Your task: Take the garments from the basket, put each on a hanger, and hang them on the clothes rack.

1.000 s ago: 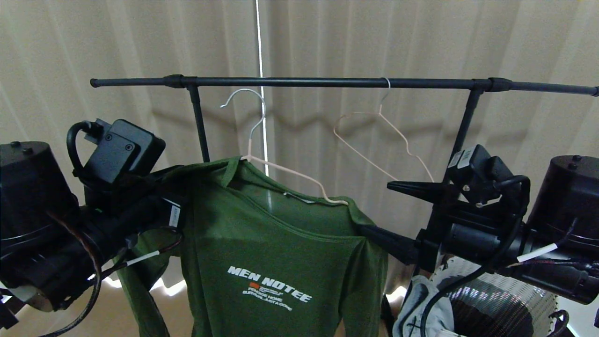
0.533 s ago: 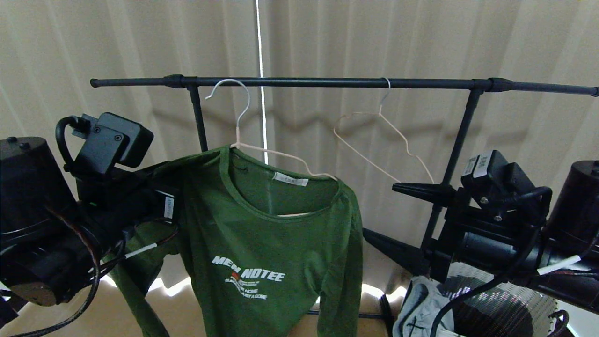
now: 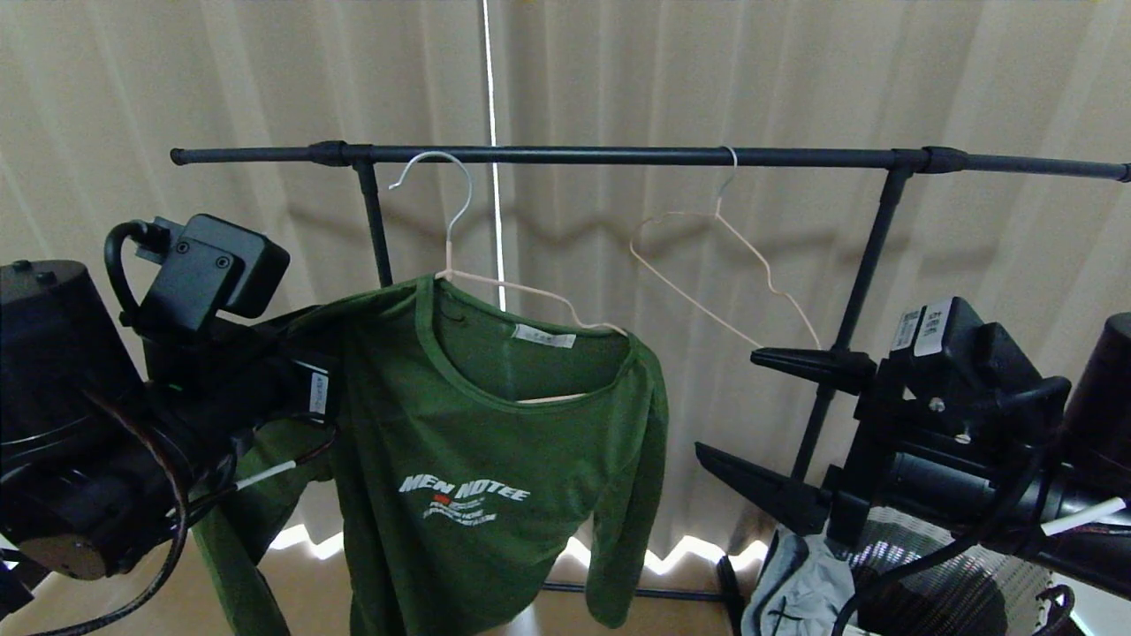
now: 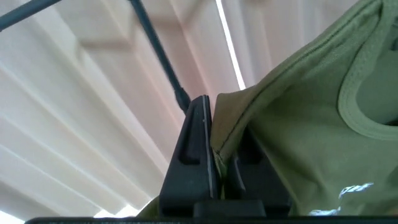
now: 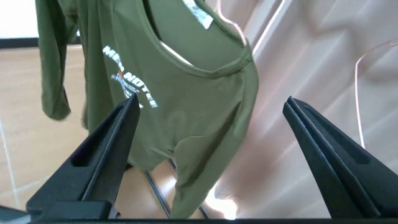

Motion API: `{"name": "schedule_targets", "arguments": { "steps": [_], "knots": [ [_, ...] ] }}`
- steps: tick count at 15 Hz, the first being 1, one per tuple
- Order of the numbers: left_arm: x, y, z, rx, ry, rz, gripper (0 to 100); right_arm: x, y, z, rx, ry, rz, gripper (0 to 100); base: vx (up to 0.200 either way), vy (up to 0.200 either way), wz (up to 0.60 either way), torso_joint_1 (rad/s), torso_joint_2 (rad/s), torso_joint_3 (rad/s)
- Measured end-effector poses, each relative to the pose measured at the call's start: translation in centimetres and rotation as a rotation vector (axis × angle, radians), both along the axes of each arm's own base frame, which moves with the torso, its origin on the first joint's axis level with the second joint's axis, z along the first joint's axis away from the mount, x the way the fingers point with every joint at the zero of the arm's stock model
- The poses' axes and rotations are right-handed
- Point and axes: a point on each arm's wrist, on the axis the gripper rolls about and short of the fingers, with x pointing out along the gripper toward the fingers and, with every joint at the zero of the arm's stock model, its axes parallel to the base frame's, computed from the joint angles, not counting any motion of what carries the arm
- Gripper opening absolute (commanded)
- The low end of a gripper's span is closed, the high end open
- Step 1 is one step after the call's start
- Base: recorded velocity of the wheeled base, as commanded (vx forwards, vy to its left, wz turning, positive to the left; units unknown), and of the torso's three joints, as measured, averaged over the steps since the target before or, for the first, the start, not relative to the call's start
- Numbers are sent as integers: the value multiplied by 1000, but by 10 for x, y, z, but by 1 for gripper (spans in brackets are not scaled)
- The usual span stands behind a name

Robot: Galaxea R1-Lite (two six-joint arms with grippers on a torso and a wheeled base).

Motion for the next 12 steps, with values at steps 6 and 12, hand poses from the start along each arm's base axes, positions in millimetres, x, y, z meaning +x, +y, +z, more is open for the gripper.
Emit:
{"name": "schedule_targets", "arguments": {
  "steps": [6, 12],
  "knots": [
    [6, -4, -11, -28, 2, -7, 0, 16, 12, 7, -11, -42, 6, 100, 0, 0, 0, 0, 0, 0],
    [8, -28, -23, -39, 20, -78, 0, 37, 34, 18, 1, -63, 26, 100, 0, 0, 0, 0, 0, 0]
  ]
}}
